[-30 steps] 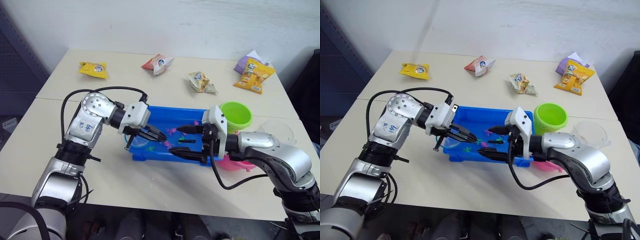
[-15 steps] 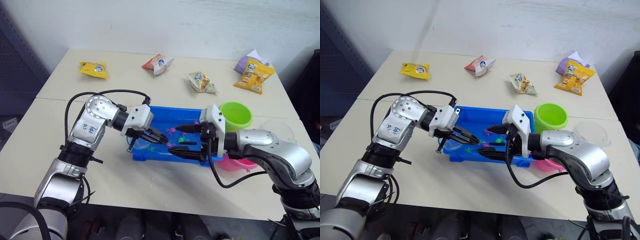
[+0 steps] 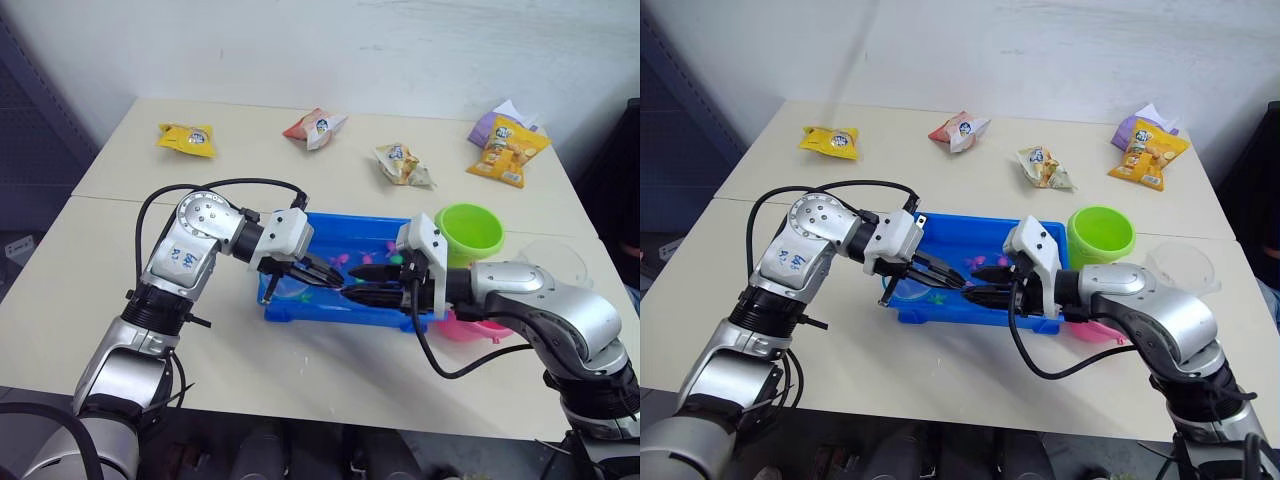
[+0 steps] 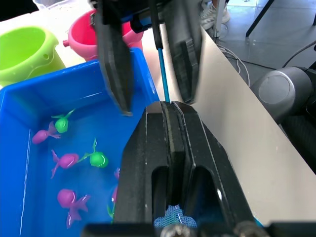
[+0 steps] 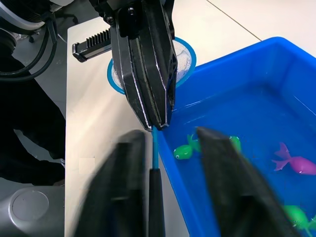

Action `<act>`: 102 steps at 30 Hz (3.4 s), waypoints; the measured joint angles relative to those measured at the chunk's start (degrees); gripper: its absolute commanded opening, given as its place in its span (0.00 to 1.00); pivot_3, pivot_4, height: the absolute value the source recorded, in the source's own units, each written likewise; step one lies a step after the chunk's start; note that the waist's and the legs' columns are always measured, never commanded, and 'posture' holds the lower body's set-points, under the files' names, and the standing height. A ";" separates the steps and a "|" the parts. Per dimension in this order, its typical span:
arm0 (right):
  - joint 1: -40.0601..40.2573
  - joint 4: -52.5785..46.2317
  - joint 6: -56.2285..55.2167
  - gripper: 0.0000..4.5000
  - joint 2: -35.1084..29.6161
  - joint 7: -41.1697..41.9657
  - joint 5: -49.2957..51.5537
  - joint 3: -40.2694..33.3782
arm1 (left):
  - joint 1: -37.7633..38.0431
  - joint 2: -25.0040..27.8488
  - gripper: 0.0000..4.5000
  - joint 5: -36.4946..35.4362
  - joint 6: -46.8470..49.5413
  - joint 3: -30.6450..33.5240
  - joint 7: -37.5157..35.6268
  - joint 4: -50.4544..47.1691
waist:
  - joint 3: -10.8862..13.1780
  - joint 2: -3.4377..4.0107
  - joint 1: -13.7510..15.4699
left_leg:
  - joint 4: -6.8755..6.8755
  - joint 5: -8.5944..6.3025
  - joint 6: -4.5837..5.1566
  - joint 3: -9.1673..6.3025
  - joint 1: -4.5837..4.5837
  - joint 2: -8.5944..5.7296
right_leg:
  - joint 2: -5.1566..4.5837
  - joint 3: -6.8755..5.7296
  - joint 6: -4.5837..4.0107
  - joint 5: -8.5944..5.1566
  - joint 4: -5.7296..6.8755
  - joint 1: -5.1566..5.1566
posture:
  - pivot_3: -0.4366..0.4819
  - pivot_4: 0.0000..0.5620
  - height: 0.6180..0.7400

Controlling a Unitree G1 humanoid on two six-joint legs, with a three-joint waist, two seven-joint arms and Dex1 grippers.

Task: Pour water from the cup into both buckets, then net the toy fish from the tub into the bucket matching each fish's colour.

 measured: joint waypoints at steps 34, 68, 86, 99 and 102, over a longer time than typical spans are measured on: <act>20.24 -4.74 -2.35 0.00 -18.30 6.58 -1.15 -25.43 | 15.81 10.58 0.98 -11.50 -2.48 30.80 11.39 11.46 | 0.02 0.03 0.28 | -0.02 -0.08 0.07 -0.21 0.10 -0.08 | -0.17 -0.11 0.08 0.04 -0.24 0.28 | 0.48 0.27 0.98; -3.82 4.02 41.27 0.00 1.19 -40.69 15.00 -20.62 | 19.23 1.42 0.98 -12.04 1.26 24.69 17.84 -0.86 | 0.04 0.10 -0.93 | -0.09 -0.02 0.02 -0.17 0.12 -0.11 | -0.20 -0.09 0.05 0.03 -0.21 0.21 | 0.48 0.27 0.98; -0.77 11.89 40.40 0.00 -4.27 -60.58 43.55 -20.27 | 19.91 1.36 0.98 -12.04 0.58 23.86 17.82 -1.57 | 0.05 0.11 -1.33 | -0.10 -0.03 0.09 -0.19 0.08 -0.10 | -0.20 -0.09 0.06 0.03 -0.28 0.20 | 0.48 0.27 0.98; -2.63 12.19 23.04 0.00 -16.08 -70.31 63.10 -5.98 | 21.10 1.34 0.98 -12.04 0.67 23.85 18.23 -2.32 | 0.05 0.11 -1.31 | -0.10 -0.16 0.35 -0.19 0.06 -0.09 | -0.19 -0.11 0.08 0.04 -0.38 0.20 | 0.48 0.27 0.98; -3.98 12.74 21.06 0.00 -16.04 -71.00 63.04 -4.04 | 21.05 1.33 0.98 -12.05 0.72 23.82 18.34 -2.32 | 0.05 0.11 -1.28 | -0.10 -0.16 0.34 -0.20 0.05 -0.09 | -0.20 -0.12 0.08 0.04 -0.41 0.20 | 0.48 0.27 0.98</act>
